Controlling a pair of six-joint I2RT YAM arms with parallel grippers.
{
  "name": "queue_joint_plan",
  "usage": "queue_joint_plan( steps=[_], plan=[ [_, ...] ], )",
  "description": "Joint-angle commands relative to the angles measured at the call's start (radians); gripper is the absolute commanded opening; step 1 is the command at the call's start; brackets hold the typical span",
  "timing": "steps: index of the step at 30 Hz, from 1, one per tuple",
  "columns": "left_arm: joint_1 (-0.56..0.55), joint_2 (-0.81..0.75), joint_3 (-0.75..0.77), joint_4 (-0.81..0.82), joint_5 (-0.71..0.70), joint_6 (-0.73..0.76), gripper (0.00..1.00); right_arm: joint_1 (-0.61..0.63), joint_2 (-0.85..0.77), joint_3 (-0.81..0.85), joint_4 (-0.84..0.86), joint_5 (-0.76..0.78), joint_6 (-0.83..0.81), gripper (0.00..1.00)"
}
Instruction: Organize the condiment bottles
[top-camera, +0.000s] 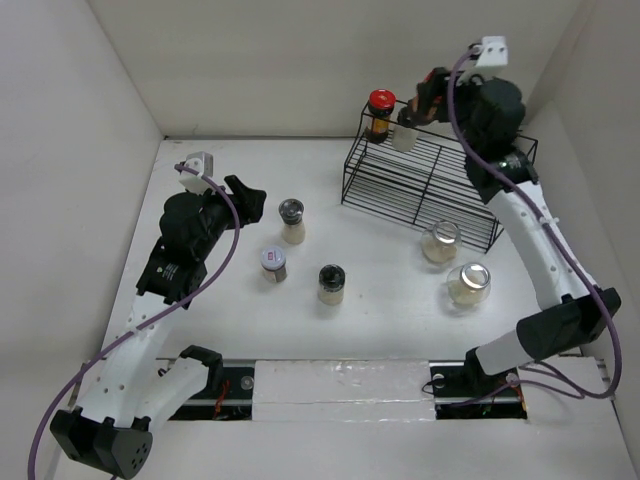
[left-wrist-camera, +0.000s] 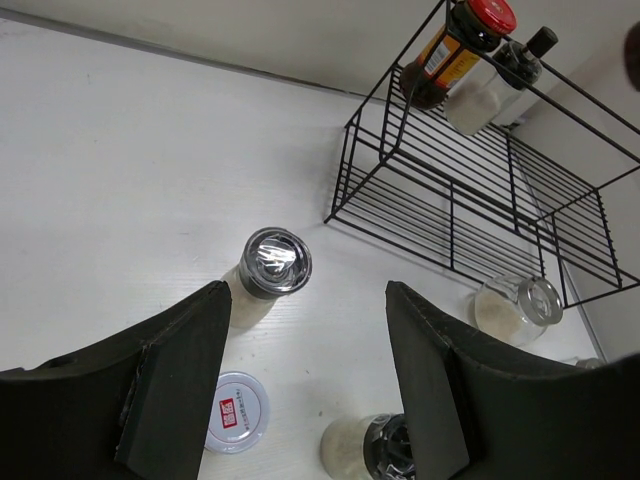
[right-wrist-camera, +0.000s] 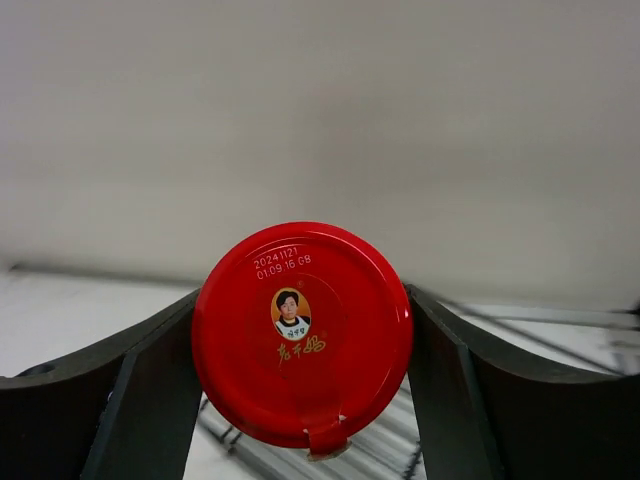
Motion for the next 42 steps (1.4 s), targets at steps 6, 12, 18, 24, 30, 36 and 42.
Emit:
queue_joint_plan(
  steps=[6,12,18,24,30,36,42],
  plan=[
    [-0.003,-0.022,-0.018,0.050,0.018,0.003,0.59,-0.208,0.161,0.270,0.035,-0.036,-0.007,0.45],
    [-0.003,-0.022,-0.018,0.050,0.018,0.003,0.59,-0.284,0.284,0.400,-0.036,-0.093,-0.007,0.44],
    [-0.003,-0.022,-0.018,0.050,0.018,0.003,0.59,-0.294,0.330,0.433,-0.036,-0.116,-0.007,0.44],
    [-0.003,-0.022,-0.018,0.050,0.018,0.003,0.59,-0.294,0.358,0.394,-0.036,-0.136,-0.007,0.44],
    [-0.003,-0.022,-0.018,0.050,0.018,0.003,0.59,-0.284,0.358,0.269,0.006,-0.148,0.012,0.44],
    [-0.003,-0.013,-0.018,0.050,0.018,0.003,0.59,-0.275,0.379,0.235,0.015,-0.148,0.012,0.47],
    [-0.003,-0.013,-0.018,0.050,0.018,0.003,0.59,-0.266,0.401,0.215,0.015,-0.148,0.012,0.49]
  ],
)
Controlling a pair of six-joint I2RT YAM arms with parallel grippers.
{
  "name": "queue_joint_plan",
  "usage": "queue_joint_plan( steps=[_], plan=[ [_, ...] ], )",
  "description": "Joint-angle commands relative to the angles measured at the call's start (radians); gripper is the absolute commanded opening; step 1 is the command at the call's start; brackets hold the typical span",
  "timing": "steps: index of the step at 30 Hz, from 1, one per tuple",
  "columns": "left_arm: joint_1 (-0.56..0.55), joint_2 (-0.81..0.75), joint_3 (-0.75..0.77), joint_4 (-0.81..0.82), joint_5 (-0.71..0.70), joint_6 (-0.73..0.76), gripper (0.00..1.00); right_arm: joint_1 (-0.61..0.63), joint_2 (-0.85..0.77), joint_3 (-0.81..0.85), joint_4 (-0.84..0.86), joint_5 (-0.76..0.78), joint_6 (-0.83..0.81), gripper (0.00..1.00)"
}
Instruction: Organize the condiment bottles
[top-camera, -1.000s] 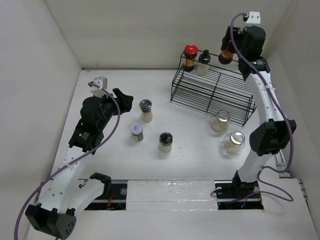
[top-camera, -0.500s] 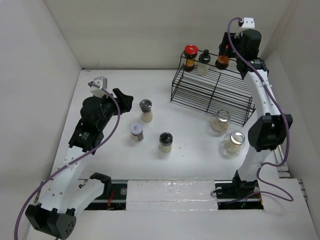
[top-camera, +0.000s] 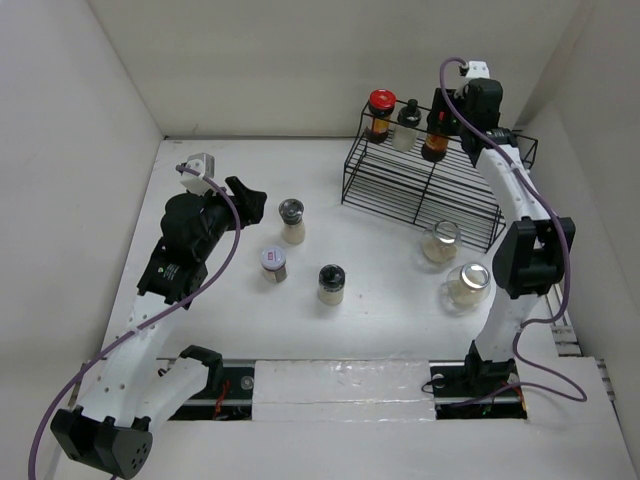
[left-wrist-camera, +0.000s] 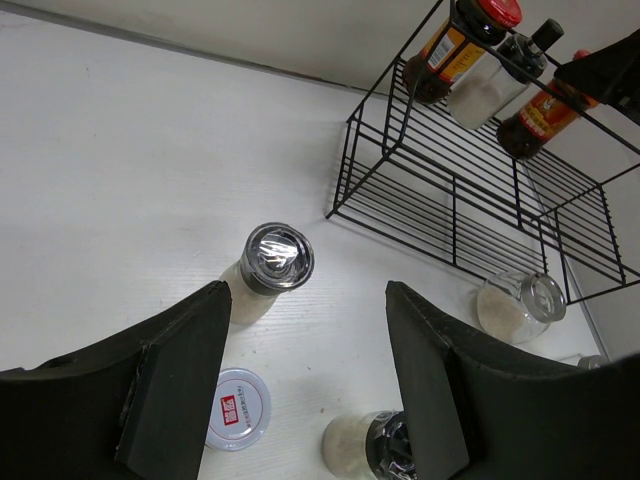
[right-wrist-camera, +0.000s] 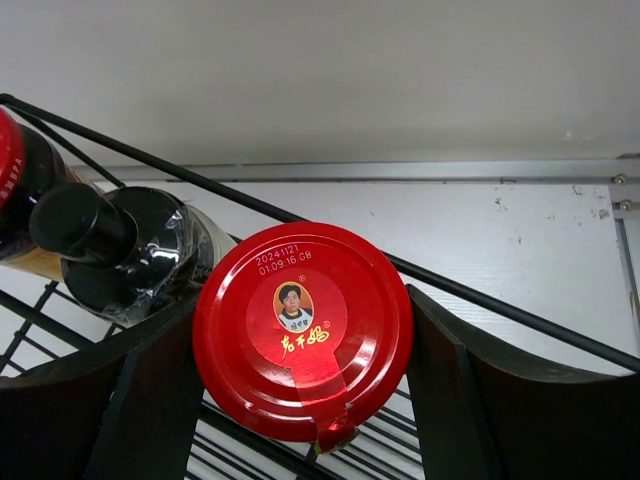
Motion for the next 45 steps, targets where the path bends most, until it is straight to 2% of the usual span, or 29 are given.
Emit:
queue_joint_plan(
  steps=[1,5,6,13,18,21,22,23,25,27,29,30,34,37,41,43,45],
  plan=[
    [-0.003,-0.012,-0.004,0.044,0.016,0.003,0.59,0.014,-0.034,0.020,0.175,-0.013,0.012,0.49],
    [-0.003,-0.012,-0.004,0.044,0.016,0.003,0.59,0.023,-0.025,0.020,0.164,-0.003,0.012,0.61],
    [-0.003,-0.012,-0.004,0.044,0.016,0.003,0.59,0.023,-0.025,0.020,0.164,0.007,0.012,0.69],
    [-0.003,-0.012,-0.004,0.044,0.016,0.003,0.59,0.023,-0.112,0.031,0.155,0.042,0.012,0.93],
    [-0.003,-0.012,-0.004,0.044,0.016,0.003,0.59,0.060,-0.204,0.017,0.155,0.027,-0.011,0.96],
    [-0.003,-0.021,-0.004,0.044,0.007,0.003,0.59,0.098,-0.276,-0.069,0.202,-0.033,-0.020,0.70],
    [-0.003,-0.021,-0.004,0.044,-0.002,0.003,0.59,0.141,-0.290,-0.098,0.213,-0.083,-0.020,0.57],
    [-0.003,-0.021,-0.004,0.044,-0.016,0.003,0.59,0.167,-0.301,-0.157,0.222,-0.105,-0.020,0.31],
    [-0.003,-0.021,-0.004,0.044,-0.026,0.003,0.59,0.265,-0.326,-0.230,0.258,-0.131,-0.020,0.20],
    [-0.003,-0.030,-0.004,0.035,-0.036,0.003,0.59,0.339,-0.336,-0.326,0.258,-0.131,-0.020,0.18],
    [-0.003,-0.031,-0.004,0.035,-0.036,0.003,0.59,0.431,-0.359,-0.394,0.267,-0.131,-0.011,0.30],
    [-0.003,-0.031,-0.004,0.035,-0.036,0.003,0.59,0.459,-0.372,-0.461,0.267,-0.142,-0.011,0.45],
    [-0.003,-0.031,-0.004,0.035,-0.026,-0.007,0.59,0.569,-0.518,-0.618,0.224,-0.142,0.000,0.67],
    [-0.003,-0.031,-0.004,0.035,-0.016,-0.007,0.59,0.657,-0.585,-0.704,0.155,-0.133,0.000,0.78],
    [-0.003,-0.031,-0.004,0.035,-0.016,-0.007,0.59,0.729,-0.605,-0.781,0.055,-0.101,0.009,0.78],
    [-0.003,-0.031,-0.004,0.035,-0.016,-0.007,0.59,0.752,-0.605,-0.825,0.067,-0.110,0.033,0.78],
    [-0.003,-0.031,-0.004,0.035,-0.007,-0.007,0.59,0.778,-0.614,-0.861,0.116,-0.136,0.056,0.73]
  ],
)
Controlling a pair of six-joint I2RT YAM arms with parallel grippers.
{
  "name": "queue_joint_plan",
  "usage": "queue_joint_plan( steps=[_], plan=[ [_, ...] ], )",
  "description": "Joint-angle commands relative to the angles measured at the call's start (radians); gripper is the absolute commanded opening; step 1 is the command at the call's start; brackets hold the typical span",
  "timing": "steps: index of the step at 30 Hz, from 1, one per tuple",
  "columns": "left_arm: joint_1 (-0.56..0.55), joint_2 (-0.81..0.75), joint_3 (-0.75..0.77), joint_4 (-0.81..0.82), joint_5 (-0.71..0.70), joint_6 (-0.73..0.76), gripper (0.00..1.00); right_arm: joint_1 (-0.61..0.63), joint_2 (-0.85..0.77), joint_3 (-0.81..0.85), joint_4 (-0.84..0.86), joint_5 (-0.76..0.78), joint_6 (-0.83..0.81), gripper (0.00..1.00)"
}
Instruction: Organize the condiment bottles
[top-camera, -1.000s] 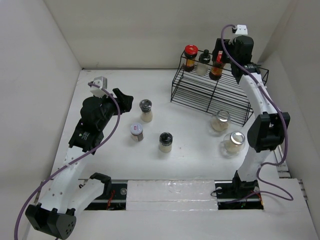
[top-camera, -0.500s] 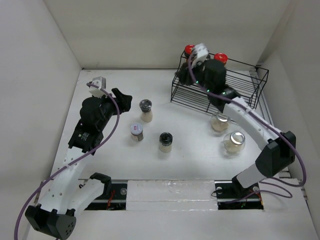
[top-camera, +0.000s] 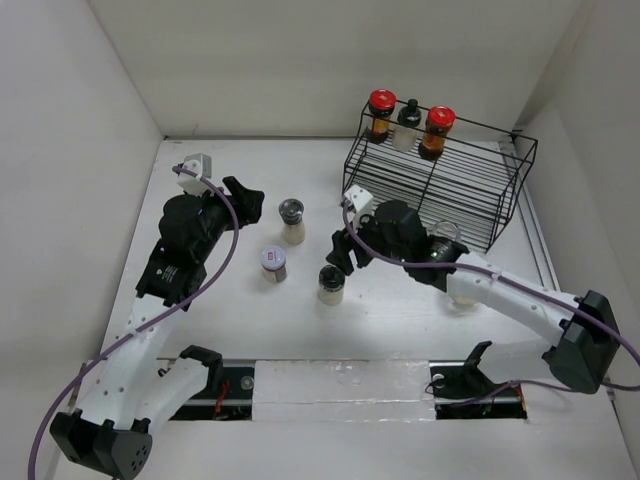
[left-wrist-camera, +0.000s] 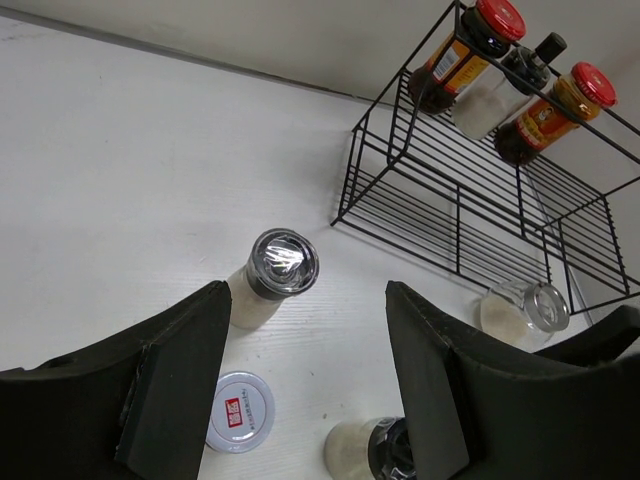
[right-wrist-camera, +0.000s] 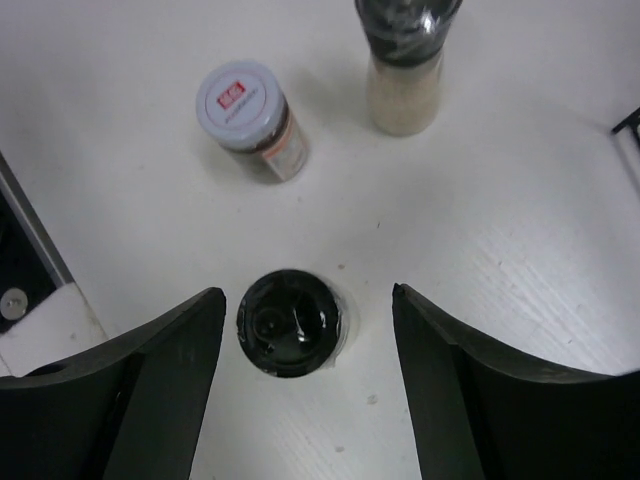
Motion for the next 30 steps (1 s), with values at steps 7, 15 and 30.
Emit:
queue_joint_plan(
  steps=[7,15,30],
  plan=[
    [-0.003,-0.018,-0.004,0.044,0.019,-0.006,0.59,0.080,0.077,-0.071,0.092,0.011,0.052,0.58],
    [-0.003,-0.018,-0.004,0.044,0.019,-0.006,0.59,0.090,0.133,-0.083,0.166,0.008,0.052,0.43],
    [-0.003,-0.018,-0.004,0.044,0.037,-0.006,0.59,0.110,0.124,-0.140,0.157,0.074,0.091,0.28]
  ],
)
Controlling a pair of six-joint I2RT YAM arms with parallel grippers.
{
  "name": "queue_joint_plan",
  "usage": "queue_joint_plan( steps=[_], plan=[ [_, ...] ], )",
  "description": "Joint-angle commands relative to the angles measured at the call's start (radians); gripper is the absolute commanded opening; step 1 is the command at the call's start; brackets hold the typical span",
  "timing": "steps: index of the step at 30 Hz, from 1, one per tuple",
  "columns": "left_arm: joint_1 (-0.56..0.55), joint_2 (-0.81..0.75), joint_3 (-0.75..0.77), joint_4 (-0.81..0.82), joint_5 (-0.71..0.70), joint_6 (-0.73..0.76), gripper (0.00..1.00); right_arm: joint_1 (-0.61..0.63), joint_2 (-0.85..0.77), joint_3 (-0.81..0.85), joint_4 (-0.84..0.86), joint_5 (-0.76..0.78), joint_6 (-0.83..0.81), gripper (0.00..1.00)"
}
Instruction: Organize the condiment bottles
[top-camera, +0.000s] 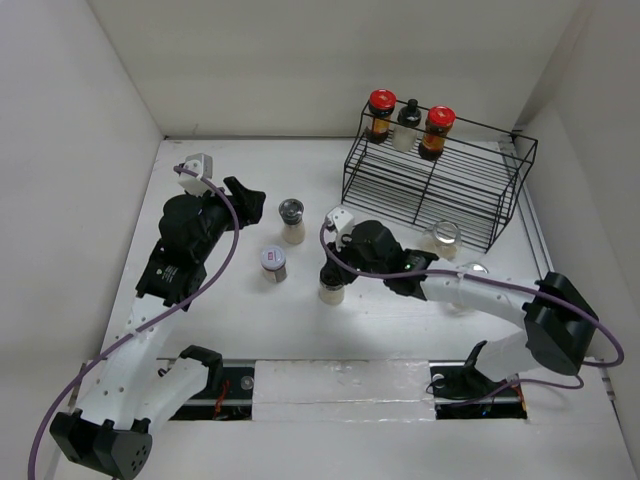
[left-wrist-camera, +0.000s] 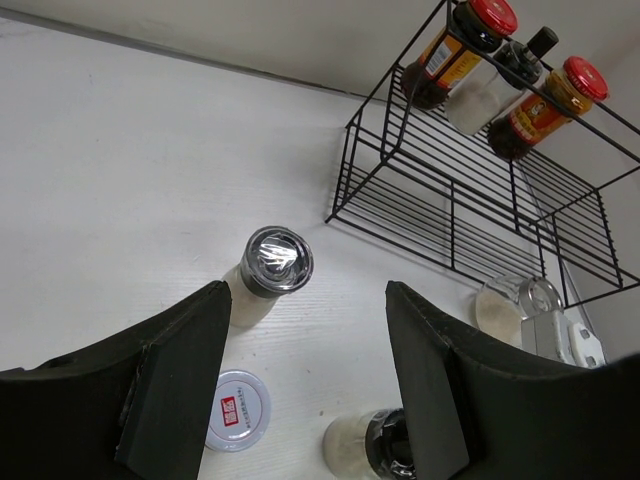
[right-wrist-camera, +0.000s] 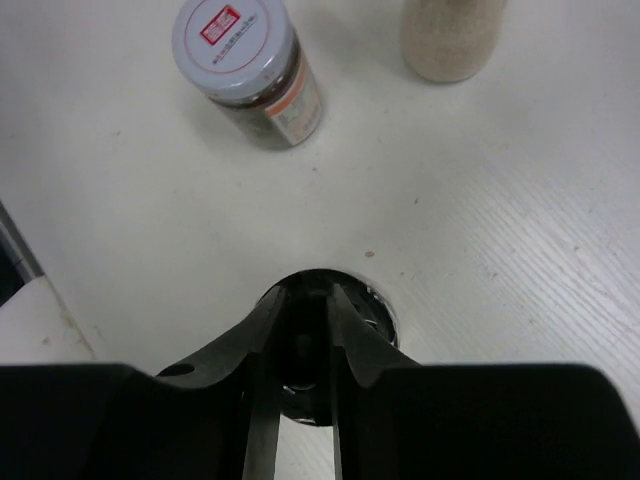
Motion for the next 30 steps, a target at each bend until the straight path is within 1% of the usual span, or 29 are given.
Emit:
queue_joint_plan(
  steps=[1,3,4,5,6,8,10,12,13,14,17,19,20,21,22,23,28,30],
  plan=[
    [-0.003,-0.018,-0.004,0.044,0.018,-0.006,0.59,0.018,-0.028,-0.021,0.026,0.036,0.024,0.22],
    [-0.003,-0.018,-0.004,0.053,0.018,-0.006,0.59,0.028,-0.050,-0.021,0.026,0.066,0.033,0.17],
    [-0.003,-0.018,-0.004,0.053,0.027,-0.006,0.59,0.028,-0.068,-0.021,0.026,0.076,0.034,0.11],
    [-0.003,-0.018,-0.004,0.053,0.027,-0.006,0.59,0.028,-0.080,-0.021,0.026,0.095,0.034,0.09],
    [-0.003,-0.018,-0.004,0.053,0.027,-0.006,0.59,0.028,-0.093,-0.021,0.026,0.105,0.034,0.09],
    [-0.003,-0.018,-0.004,0.053,0.027,-0.006,0.59,0.028,-0.126,0.034,0.026,0.153,0.000,0.09],
    [-0.003,-0.018,-0.004,0.053,0.036,-0.006,0.59,0.016,-0.149,0.086,0.026,0.225,-0.028,0.09],
    [-0.003,-0.018,-0.004,0.053,0.036,-0.006,0.59,-0.012,-0.169,0.176,0.026,0.259,-0.049,0.09],
    [-0.003,-0.018,-0.013,0.053,0.036,-0.006,0.59,-0.055,-0.182,0.206,0.026,0.271,-0.066,0.09],
    [-0.003,-0.018,-0.013,0.053,0.036,-0.006,0.59,-0.081,-0.182,0.270,0.026,0.271,-0.066,0.09],
    [-0.003,-0.027,-0.013,0.053,0.045,-0.006,0.59,-0.193,-0.200,0.341,0.032,0.290,-0.091,0.09],
    [-0.003,-0.027,-0.013,0.053,0.045,-0.006,0.59,-0.259,-0.200,0.417,0.032,0.311,-0.117,0.11],
    [-0.003,-0.027,-0.013,0.053,0.056,-0.006,0.59,-0.334,-0.200,0.442,0.032,0.320,-0.117,0.11],
    [-0.003,-0.027,-0.013,0.053,0.056,-0.006,0.59,-0.375,-0.200,0.485,0.032,0.331,-0.117,0.11],
    [-0.003,-0.027,-0.013,0.053,0.056,-0.006,0.59,-0.418,-0.191,0.509,0.032,0.331,-0.126,0.11],
    [-0.003,-0.036,-0.013,0.053,0.056,-0.006,0.59,-0.498,-0.182,0.532,0.032,0.319,-0.126,0.11],
    [-0.003,-0.036,-0.013,0.053,0.056,-0.006,0.59,-0.687,-0.091,0.721,0.012,0.310,-0.126,0.11],
    [-0.003,-0.036,-0.013,0.053,0.056,-0.006,0.59,-0.762,-0.045,0.761,-0.008,0.297,-0.126,0.09]
  ],
)
